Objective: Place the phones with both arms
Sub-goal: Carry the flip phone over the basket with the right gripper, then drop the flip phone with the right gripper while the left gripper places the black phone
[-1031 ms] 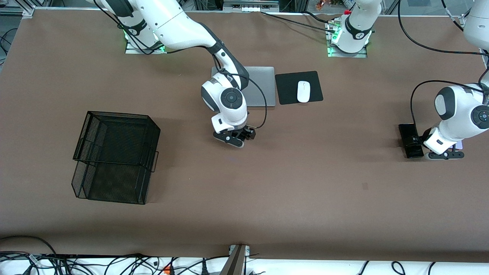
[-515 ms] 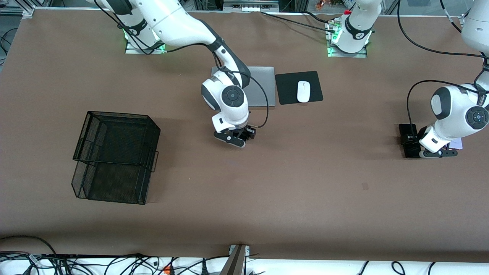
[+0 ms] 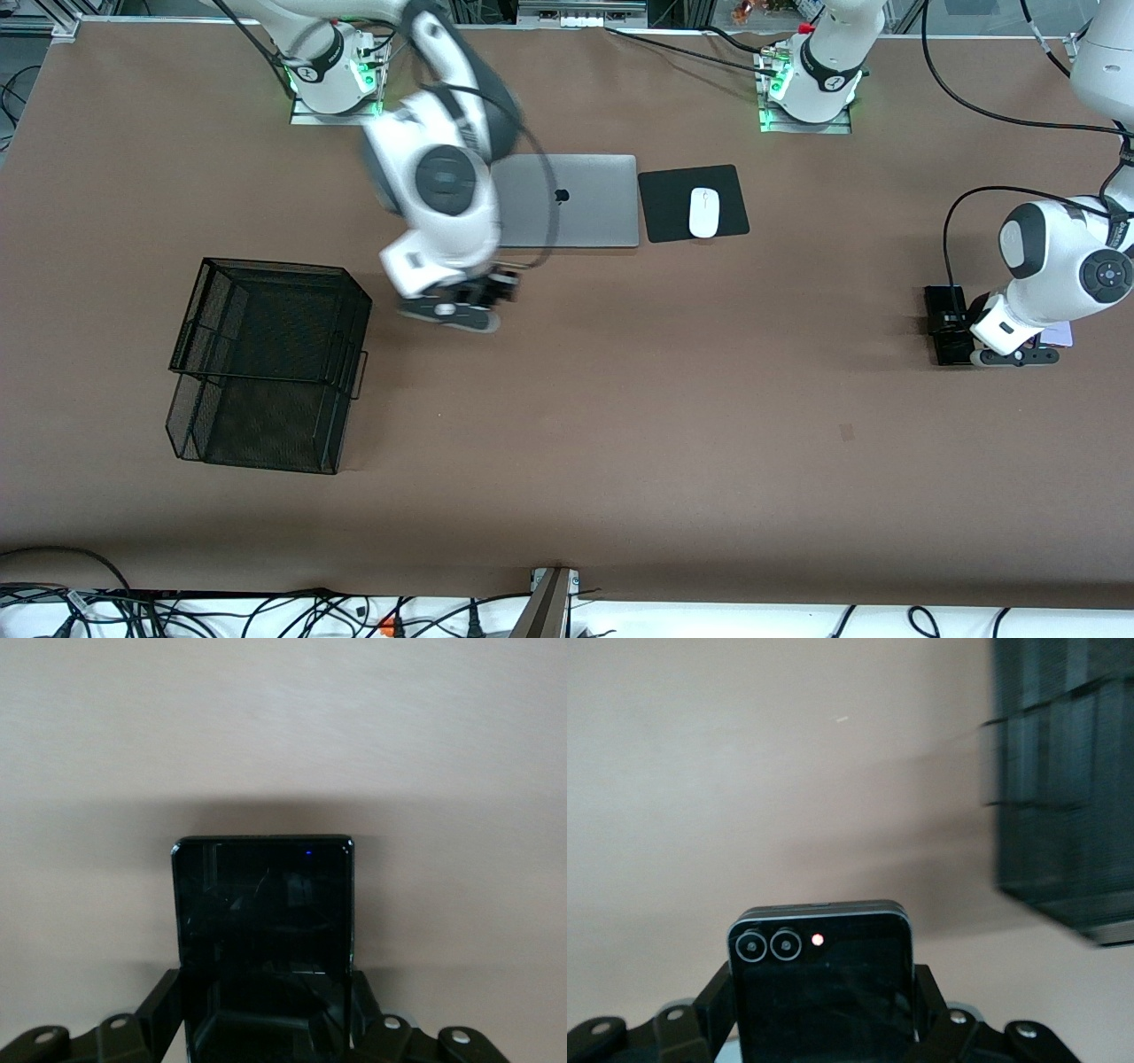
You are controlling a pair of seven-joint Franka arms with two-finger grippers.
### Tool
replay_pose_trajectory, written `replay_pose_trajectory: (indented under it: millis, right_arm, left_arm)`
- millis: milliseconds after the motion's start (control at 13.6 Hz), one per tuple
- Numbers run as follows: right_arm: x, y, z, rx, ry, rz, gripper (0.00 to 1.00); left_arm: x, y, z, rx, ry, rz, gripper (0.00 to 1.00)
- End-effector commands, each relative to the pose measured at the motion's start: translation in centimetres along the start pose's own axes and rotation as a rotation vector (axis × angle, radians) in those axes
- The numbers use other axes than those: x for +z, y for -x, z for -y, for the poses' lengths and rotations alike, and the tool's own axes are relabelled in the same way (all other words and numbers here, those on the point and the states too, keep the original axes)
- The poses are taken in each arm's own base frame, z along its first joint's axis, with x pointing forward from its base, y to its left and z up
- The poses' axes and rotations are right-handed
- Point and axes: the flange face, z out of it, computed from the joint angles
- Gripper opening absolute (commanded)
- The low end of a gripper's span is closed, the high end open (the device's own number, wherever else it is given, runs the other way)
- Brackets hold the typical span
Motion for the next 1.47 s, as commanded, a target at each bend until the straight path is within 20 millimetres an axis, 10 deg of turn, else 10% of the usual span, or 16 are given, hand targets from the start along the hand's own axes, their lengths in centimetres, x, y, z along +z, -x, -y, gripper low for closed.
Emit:
replay_pose_trajectory:
  millis: [0,294,589,810,1031,1252,1399]
  right_arm:
    - [-0.5,-1.5,-9.6,-0.088,-0.006,0.064,0.16]
    - [2.0,-5.2,-24.7,-0.196,-0.022,0.089,0.16]
    - [7.8,-7.7,-33.8,-0.199,-0.076,0.053,0.16]
    - [11.9,-8.8,-35.6,-0.136,-0.118,0.085,0.16]
    - [14.4,-9.3,-36.1,-0.098,-0.120,0.107,0.22]
    - [14.0,-9.7,-35.8,-0.087,-0.120,0.102,1.00]
    - [12.5,-10.4,-35.7,-0.096,-0.121,0.075,1.00]
  left_arm:
    - [-9.1,-3.2,-3.5,0.042,0.001,0.125,0.30]
    - [-16.4,-5.5,-14.7,0.145,0.099,0.207,0.26]
    - [-15.4,-5.3,-32.5,0.225,0.051,0.209,0.26]
    - [-13.2,-4.2,-45.3,0.160,0.079,0.154,0.28]
    - [-11.3,-4.6,-53.2,0.108,0.290,-0.024,0.30]
    - [-7.5,-2.2,-61.7,0.037,0.432,-0.110,0.30]
    - [-6.1,-0.4,-64.1,0.020,0.427,-0.095,0.37]
